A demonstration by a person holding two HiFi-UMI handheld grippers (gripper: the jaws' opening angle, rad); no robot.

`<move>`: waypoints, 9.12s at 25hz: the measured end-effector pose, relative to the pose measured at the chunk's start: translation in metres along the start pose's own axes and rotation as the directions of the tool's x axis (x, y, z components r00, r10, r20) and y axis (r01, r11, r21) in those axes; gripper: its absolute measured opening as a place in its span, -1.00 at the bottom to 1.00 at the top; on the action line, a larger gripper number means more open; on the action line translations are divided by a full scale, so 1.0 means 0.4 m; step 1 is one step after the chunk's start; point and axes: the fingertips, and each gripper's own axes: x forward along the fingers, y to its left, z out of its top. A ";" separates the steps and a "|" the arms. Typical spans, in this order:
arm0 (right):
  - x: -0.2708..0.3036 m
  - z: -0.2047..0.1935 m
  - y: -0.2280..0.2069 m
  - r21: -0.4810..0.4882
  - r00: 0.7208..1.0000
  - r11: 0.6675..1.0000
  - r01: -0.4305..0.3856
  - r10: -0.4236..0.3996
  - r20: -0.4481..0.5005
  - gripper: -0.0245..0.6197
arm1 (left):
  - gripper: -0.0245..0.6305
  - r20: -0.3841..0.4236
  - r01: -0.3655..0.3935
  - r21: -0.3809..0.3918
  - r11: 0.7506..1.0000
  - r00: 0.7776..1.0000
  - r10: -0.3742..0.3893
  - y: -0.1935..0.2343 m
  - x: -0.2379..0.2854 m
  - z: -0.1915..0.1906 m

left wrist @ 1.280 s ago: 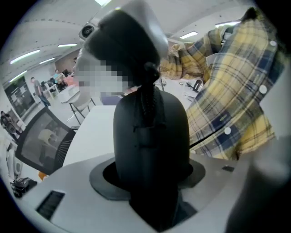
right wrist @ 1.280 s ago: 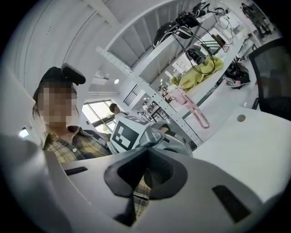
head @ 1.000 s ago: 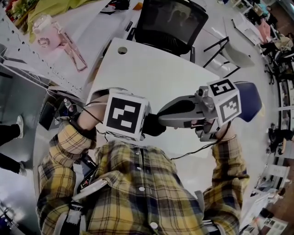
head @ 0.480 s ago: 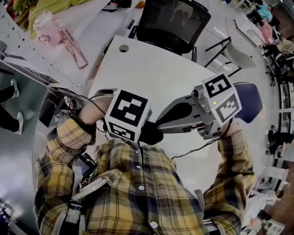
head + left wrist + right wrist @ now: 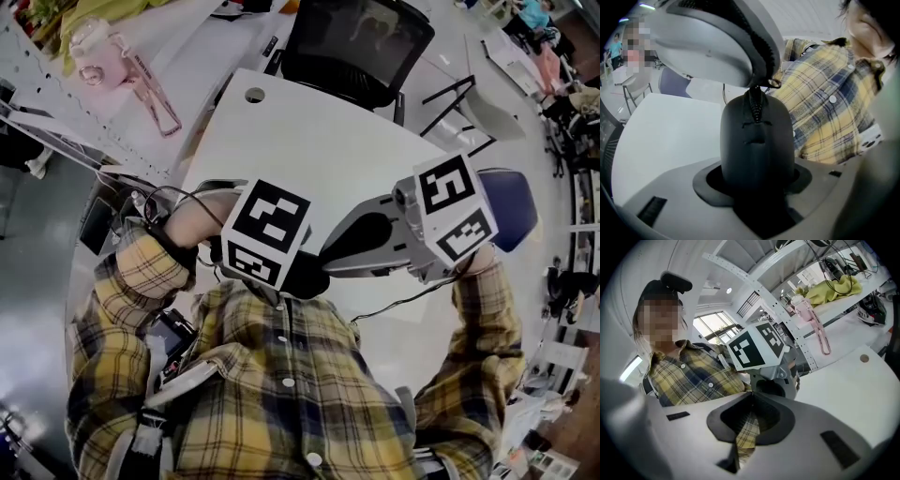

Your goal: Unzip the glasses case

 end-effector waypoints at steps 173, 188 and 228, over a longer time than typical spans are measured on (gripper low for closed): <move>-0.149 -0.083 0.069 0.000 0.528 0.708 0.706 -0.527 0.666 -0.93 | -0.17 0.875 -0.541 -0.339 0.770 0.119 0.469 0.070 -0.381 0.229; -0.248 -0.067 -0.027 0.314 0.167 0.511 0.800 -0.693 0.702 -0.93 | -0.17 0.829 -0.546 -0.418 0.726 0.098 0.551 0.116 -0.317 0.166; -0.240 -0.063 -0.087 0.334 0.168 0.496 0.801 -0.723 0.670 -0.93 | -0.17 0.823 -0.549 -0.416 0.725 0.111 0.557 0.136 -0.320 0.167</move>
